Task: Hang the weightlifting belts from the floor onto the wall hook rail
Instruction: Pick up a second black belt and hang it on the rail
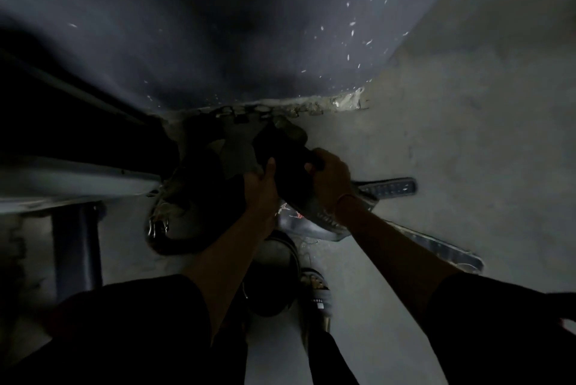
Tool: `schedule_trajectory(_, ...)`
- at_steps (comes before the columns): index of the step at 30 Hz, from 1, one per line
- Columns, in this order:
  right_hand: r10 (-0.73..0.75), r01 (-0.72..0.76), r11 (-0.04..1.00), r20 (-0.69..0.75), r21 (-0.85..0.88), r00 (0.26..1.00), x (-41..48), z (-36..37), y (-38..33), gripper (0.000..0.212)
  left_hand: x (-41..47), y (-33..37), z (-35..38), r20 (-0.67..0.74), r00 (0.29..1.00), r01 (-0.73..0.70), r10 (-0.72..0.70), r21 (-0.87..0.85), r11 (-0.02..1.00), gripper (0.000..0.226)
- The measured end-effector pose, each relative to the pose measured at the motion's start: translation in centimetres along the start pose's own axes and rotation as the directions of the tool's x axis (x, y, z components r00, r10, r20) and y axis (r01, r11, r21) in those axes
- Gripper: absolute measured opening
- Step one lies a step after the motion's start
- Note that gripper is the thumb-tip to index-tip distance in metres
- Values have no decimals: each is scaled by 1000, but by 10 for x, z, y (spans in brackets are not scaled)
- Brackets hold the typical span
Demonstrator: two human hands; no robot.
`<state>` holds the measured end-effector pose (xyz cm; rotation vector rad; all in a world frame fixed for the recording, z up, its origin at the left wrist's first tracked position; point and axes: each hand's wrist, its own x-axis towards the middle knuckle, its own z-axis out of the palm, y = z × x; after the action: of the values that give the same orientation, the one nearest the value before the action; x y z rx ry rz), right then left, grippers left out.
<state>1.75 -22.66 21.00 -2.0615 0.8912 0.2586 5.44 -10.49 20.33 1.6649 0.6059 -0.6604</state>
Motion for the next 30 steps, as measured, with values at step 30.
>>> schedule_trajectory(30, -508, 502, 599, -188, 624, 840, -346, -339, -399, 37, -458, 454, -144, 173, 829, -473, 532, -289, 832, 39)
